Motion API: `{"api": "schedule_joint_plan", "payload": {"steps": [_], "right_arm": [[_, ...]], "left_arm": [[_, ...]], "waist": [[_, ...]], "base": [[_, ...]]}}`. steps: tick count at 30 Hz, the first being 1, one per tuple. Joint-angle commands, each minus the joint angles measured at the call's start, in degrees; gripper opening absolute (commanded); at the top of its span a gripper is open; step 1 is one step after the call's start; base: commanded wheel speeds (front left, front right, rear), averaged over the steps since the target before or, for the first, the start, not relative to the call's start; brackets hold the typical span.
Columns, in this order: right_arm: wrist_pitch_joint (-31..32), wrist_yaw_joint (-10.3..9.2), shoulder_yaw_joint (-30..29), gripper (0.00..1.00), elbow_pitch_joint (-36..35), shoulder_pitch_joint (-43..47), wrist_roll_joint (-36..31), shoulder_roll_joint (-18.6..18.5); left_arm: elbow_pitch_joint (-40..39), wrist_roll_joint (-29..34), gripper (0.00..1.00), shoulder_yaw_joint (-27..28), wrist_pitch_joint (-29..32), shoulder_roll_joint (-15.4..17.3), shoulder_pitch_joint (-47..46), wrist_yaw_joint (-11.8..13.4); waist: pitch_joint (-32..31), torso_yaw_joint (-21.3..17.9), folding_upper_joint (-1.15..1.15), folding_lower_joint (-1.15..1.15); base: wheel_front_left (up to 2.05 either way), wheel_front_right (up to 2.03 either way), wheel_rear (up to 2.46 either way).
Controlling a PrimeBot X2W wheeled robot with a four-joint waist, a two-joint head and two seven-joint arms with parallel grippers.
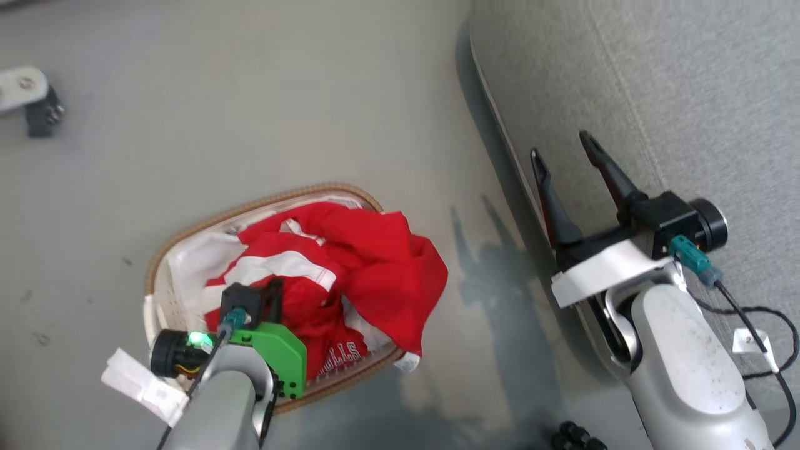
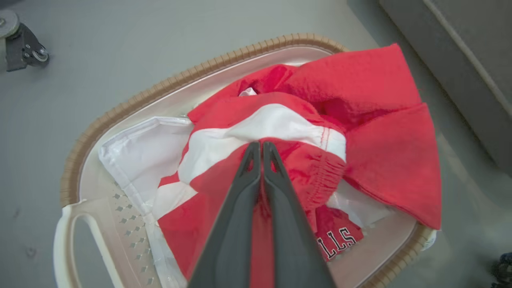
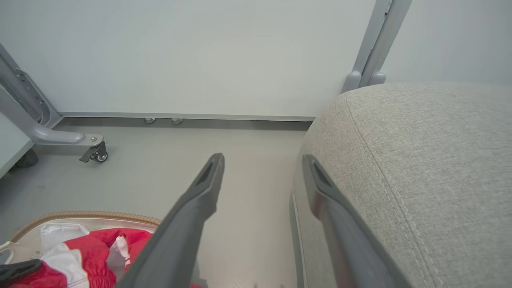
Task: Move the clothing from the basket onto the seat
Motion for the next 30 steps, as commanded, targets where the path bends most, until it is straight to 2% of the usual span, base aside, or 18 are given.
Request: {"api": "schedule_joint_plan", "payload": {"steps": [1,8,16,22,30], "right_arm": [[-0.3,-0.06,-0.4,1.00,0.5,1.7,-0.1,-0.5],[-0.3,-0.06,-1.8,1.00,1.9,7.2,-0.6,-1.1],[-0.3,-0.06,-2.2,1.00,3.5,12.3,-0.8,-1.1],[-0.3,-0.06,-2.1,1.00,4.2,15.8,-1.0,-0.9],[-0.3,-0.06,-0.9,1.00,5.4,18.0,-1.0,-0.7]], "left_arm": [[-2.0,-0.9,0.00,0.1,0.0,0.0,2.1,-0.1],[-14.3,-3.5,0.00,0.7,0.0,0.0,8.8,-0.1],[-25.9,-5.8,0.00,2.1,0.0,0.0,12.3,-0.5],[-33.0,-6.5,0.00,2.0,0.0,0.0,12.1,-1.2],[-40.2,-6.9,0.00,1.2,0.0,0.0,7.4,-1.7]], "waist": [[-8.3,3.4,0.00,0.00],[-16.9,6.9,0.00,0.00],[-24.3,9.0,0.00,0.00],[-28.5,9.6,0.00,0.00],[-30.3,10.3,0.00,0.00]], "base": [[0.00,0.00,0.00],[0.00,0.00,0.00],[0.00,0.00,0.00],[0.00,0.00,0.00],[0.00,0.00,0.00]]}}
